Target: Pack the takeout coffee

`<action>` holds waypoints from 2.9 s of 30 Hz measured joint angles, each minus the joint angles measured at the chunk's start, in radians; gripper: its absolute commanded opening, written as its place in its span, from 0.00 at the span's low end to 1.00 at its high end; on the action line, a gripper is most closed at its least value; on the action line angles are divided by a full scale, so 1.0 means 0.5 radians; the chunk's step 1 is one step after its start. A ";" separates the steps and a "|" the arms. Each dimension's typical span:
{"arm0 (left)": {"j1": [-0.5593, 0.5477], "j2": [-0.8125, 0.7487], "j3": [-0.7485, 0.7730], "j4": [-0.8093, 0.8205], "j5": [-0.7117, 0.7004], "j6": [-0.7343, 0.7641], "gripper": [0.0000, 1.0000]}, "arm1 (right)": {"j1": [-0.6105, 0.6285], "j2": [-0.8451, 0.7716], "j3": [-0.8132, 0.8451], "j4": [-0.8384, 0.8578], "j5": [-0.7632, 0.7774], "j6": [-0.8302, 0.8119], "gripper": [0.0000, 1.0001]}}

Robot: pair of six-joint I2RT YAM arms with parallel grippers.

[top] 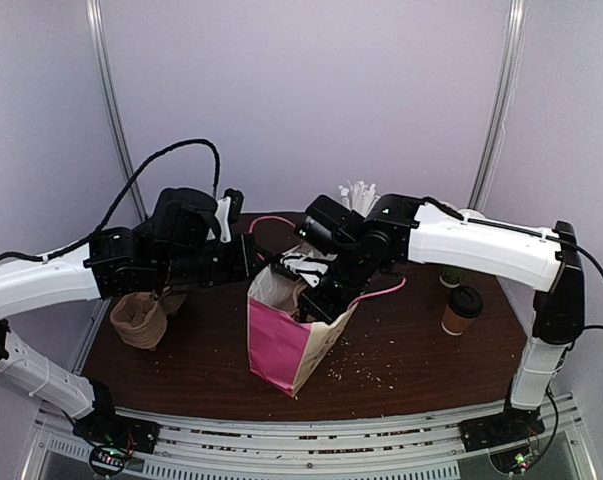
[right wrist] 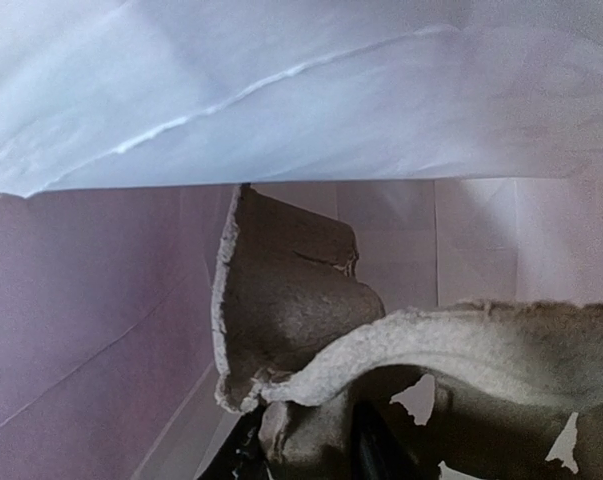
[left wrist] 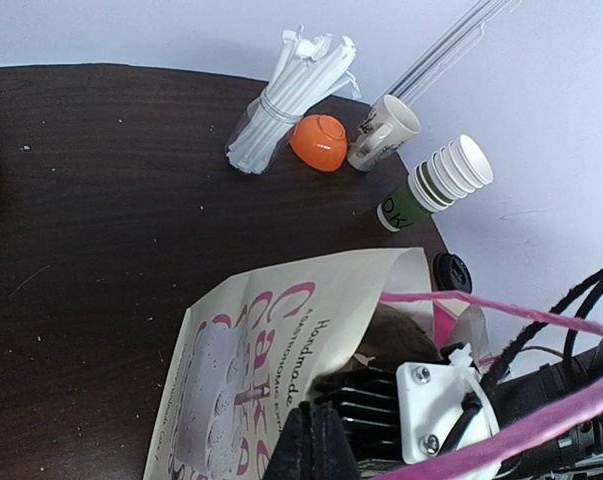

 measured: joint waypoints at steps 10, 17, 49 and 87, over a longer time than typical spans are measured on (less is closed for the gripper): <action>0.025 -0.002 -0.001 0.086 -0.043 0.000 0.00 | -0.017 0.036 0.095 0.015 0.039 0.046 0.29; 0.043 -0.001 -0.004 0.080 -0.066 0.000 0.00 | -0.025 0.081 0.124 0.041 0.050 0.050 0.29; 0.024 -0.061 -0.069 0.074 -0.225 -0.174 0.00 | -0.080 -0.036 -0.244 0.462 -0.169 -0.093 0.29; 0.018 -0.050 -0.069 0.060 -0.194 -0.172 0.00 | -0.093 0.158 -0.030 0.262 -0.254 -0.182 0.29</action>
